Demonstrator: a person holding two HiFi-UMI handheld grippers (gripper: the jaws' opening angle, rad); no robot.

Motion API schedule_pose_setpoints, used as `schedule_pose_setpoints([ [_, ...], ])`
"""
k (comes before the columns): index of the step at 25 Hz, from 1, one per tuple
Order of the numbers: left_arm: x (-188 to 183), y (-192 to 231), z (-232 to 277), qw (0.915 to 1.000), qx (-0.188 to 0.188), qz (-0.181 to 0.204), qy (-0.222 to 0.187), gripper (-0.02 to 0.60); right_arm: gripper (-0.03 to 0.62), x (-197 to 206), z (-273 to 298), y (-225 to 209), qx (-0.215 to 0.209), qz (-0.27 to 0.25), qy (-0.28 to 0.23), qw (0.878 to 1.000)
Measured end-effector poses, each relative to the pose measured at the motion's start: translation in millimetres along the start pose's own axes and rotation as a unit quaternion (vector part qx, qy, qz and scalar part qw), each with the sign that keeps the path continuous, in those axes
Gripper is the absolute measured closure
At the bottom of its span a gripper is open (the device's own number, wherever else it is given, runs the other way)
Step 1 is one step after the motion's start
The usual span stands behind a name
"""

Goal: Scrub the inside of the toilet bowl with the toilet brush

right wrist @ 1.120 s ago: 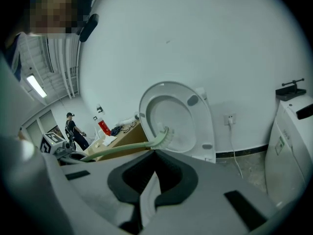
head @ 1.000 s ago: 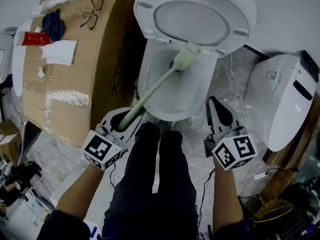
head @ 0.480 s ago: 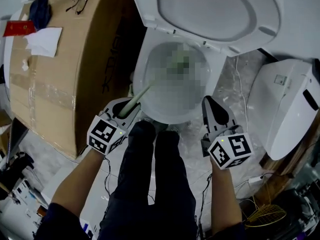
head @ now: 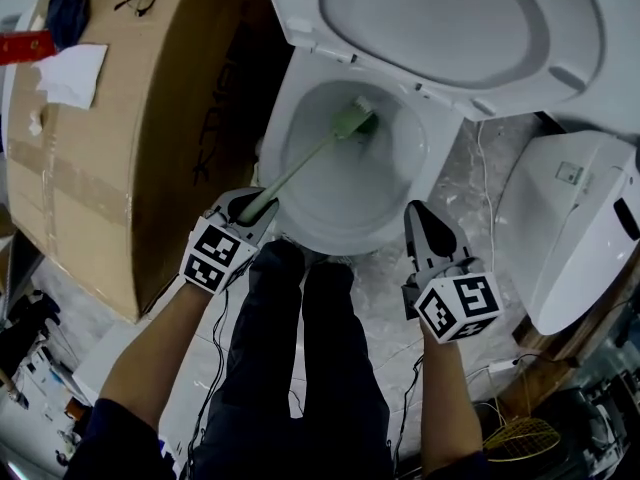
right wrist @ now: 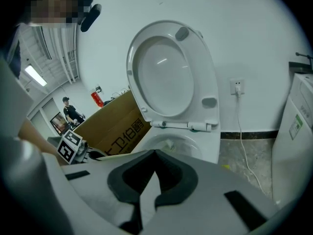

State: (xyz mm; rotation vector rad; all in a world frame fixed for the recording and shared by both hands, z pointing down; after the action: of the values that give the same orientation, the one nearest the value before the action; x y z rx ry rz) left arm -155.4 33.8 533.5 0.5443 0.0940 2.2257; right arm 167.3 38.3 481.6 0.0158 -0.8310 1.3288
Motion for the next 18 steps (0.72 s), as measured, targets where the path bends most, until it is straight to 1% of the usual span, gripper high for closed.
schedule_pose_setpoints([
  [5, -2, 8, 13, 0.9997, -0.012, -0.004, 0.021, 0.495, 0.591, 5, 3, -10, -0.001, 0.005, 0.009, 1.0],
  [8, -7, 10, 20, 0.9996, -0.015, -0.004, 0.026, 0.495, 0.591, 5, 5, -15, -0.003, 0.009, 0.011, 1.0],
  [12, -17, 8, 27, 0.9996, -0.013, -0.001, 0.024, 0.496, 0.591, 4, 4, -19, -0.005, 0.013, 0.012, 1.0],
  [18, -31, -1, 31, 0.9995, -0.001, 0.014, 0.027, 0.497, 0.591, 6, -3, -24, -0.002, 0.021, 0.01, 1.0],
])
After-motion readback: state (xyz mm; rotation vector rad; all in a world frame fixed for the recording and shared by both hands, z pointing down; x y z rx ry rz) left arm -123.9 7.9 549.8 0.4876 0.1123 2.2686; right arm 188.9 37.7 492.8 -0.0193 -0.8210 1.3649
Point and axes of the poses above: the fingertips, and each gripper's own axes: z forward along the fingers, y to its left, x out of its underside, the point moved 10 cm from there along -z, backward along the fingers, and after that the axes turned 10 degrees about y, right-handed, at the moved point
